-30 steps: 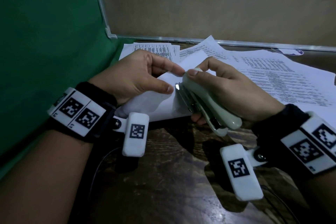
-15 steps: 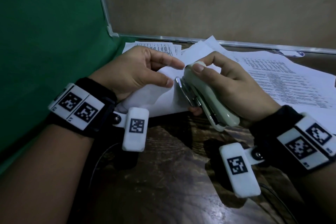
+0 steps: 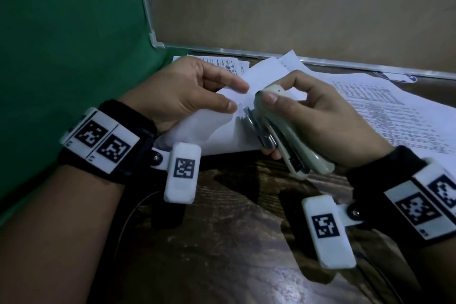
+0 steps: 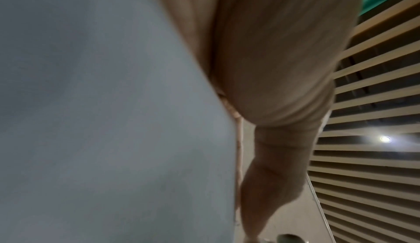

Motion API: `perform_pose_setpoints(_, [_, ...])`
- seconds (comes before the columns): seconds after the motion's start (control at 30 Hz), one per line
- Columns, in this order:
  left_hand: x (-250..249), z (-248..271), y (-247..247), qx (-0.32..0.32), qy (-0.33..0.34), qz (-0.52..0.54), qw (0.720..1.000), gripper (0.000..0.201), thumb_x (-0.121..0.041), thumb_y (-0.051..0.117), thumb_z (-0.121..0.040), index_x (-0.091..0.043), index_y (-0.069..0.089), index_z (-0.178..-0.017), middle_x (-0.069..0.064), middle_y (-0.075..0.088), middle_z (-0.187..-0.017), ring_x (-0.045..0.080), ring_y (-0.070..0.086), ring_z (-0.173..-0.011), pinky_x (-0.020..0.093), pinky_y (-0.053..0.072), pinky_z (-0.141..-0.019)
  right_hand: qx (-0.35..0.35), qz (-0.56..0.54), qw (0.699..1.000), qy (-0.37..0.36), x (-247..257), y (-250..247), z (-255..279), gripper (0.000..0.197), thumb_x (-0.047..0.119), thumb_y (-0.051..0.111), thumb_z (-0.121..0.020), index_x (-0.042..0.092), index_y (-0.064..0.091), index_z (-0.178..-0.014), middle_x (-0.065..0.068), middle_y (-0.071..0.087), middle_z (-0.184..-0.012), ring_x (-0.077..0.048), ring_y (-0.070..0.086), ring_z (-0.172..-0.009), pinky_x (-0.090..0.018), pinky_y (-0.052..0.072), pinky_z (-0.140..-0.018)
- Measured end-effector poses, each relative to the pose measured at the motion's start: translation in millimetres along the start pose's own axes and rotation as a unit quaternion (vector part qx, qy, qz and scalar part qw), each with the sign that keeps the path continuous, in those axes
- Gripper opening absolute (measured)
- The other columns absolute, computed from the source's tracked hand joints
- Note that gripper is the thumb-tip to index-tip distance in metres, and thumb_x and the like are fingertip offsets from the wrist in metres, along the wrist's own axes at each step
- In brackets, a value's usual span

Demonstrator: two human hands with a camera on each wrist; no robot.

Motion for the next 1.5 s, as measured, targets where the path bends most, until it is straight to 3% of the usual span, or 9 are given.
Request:
perform_pose_setpoints(0.1, [0, 0, 3, 0.007, -0.007, 0.004, 1.0, 0.043, 0.008, 0.083, -0.064, -0.009, 0.079, -0.104, 0.024, 0.076, -0.11, 0.03, 0.07, -0.098, 0.034, 0.061, -0.087, 0.0, 0.043, 0.999, 0.004, -1, 1, 1, 0.034, 0.023, 0.08, -0.082, 0.009, 0.056, -0.101, -0.031, 0.072, -0.082, -0.039, 0.067, -0.053, -0.049, 0.06, -0.053])
perform_pose_setpoints(0.23, [0, 0, 7, 0.011, -0.01, 0.01, 1.0, 0.042, 0.006, 0.076, -0.067, -0.006, 0.077, -0.107, 0.02, 0.078, -0.106, 0.028, 0.074, -0.094, 0.036, 0.062, -0.085, -0.015, 0.072, 0.997, 0.009, -4, -3, 1, 0.029, 0.019, 0.08, -0.089, 0.011, 0.057, -0.104, -0.031, 0.073, -0.088, -0.059, 0.067, -0.072, -0.075, 0.054, -0.063])
perform_pose_setpoints(0.37, [-1, 1, 9, 0.018, -0.01, 0.017, 1.0, 0.043, 0.008, 0.079, -0.065, -0.006, 0.077, -0.105, 0.019, 0.079, -0.103, 0.024, 0.076, -0.089, 0.037, 0.062, -0.085, -0.024, 0.096, 0.995, 0.006, -3, -4, 1, 0.023, 0.024, 0.076, -0.093, 0.014, 0.059, -0.104, -0.027, 0.075, -0.086, -0.058, 0.069, -0.074, -0.074, 0.053, -0.064])
perform_pose_setpoints(0.6, [-5, 2, 11, 0.02, 0.003, 0.025, 0.999, 0.042, 0.009, 0.082, -0.066, -0.007, 0.078, -0.104, 0.018, 0.079, -0.1, 0.022, 0.076, -0.085, 0.035, 0.062, -0.084, -0.031, 0.046, 0.998, -0.001, -4, -6, -1, 0.018, 0.021, 0.073, -0.096, 0.011, 0.059, -0.1, -0.028, 0.074, -0.084, -0.055, 0.067, -0.069, -0.067, 0.057, -0.063])
perform_pose_setpoints(0.77, [-9, 2, 11, 0.022, 0.013, 0.053, 0.998, 0.041, 0.006, 0.078, -0.065, -0.009, 0.077, -0.103, 0.008, 0.081, -0.093, 0.014, 0.076, -0.081, 0.027, 0.063, -0.079, -0.015, -0.082, 0.997, 0.007, -5, 0, -3, 0.013, 0.014, 0.067, -0.096, 0.01, 0.055, -0.093, -0.021, 0.067, -0.072, -0.032, 0.061, -0.055, -0.037, 0.054, -0.052])
perform_pose_setpoints(0.93, [-11, 3, 7, 0.012, 0.015, 0.024, 1.0, 0.045, 0.005, 0.078, -0.062, -0.011, 0.074, -0.104, -0.004, 0.081, -0.09, 0.003, 0.074, -0.082, 0.017, 0.059, -0.073, -0.03, -0.236, 0.971, 0.017, 3, -8, -1, 0.028, 0.024, 0.065, -0.087, 0.009, 0.052, -0.106, -0.019, 0.056, -0.08, -0.026, 0.054, -0.052, -0.026, 0.048, -0.047])
perform_pose_setpoints(1.07, [-14, 4, 4, 0.001, 0.005, 0.043, 0.999, 0.044, 0.002, 0.073, -0.065, -0.008, 0.073, -0.108, 0.001, 0.081, -0.099, 0.008, 0.076, -0.088, 0.021, 0.061, -0.077, -0.051, -0.102, 0.993, -0.012, 9, -20, 0, 0.014, 0.014, 0.066, -0.098, 0.014, 0.055, -0.089, -0.018, 0.064, -0.074, -0.027, 0.059, -0.054, -0.033, 0.053, -0.05])
perform_pose_setpoints(1.23, [-12, 5, 7, -0.006, -0.008, 0.014, 1.0, 0.039, -0.003, 0.076, -0.064, -0.01, 0.076, -0.103, 0.008, 0.081, -0.102, 0.013, 0.076, -0.087, 0.022, 0.061, -0.075, -0.028, 0.106, 0.994, -0.022, 8, -6, 2, 0.024, 0.017, 0.08, -0.087, 0.013, 0.058, -0.096, -0.022, 0.074, -0.076, -0.04, 0.068, -0.058, -0.056, 0.058, -0.055])
perform_pose_setpoints(1.5, [-15, 5, 8, -0.017, -0.001, -0.003, 1.0, 0.043, -0.005, 0.078, -0.062, -0.009, 0.077, -0.105, 0.009, 0.081, -0.101, 0.013, 0.076, -0.091, 0.024, 0.061, -0.08, -0.076, 0.216, 0.97, -0.076, 22, -9, 6, 0.035, 0.031, 0.088, -0.077, 0.03, 0.056, -0.089, -0.012, 0.075, -0.077, -0.032, 0.072, -0.069, -0.051, 0.06, -0.057])
Point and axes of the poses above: each hand's wrist, its own z-axis away from the middle knuckle, its own y-axis out of the palm, x = y × z, the point moved 10 cm from there along -z, towards the middle knuckle
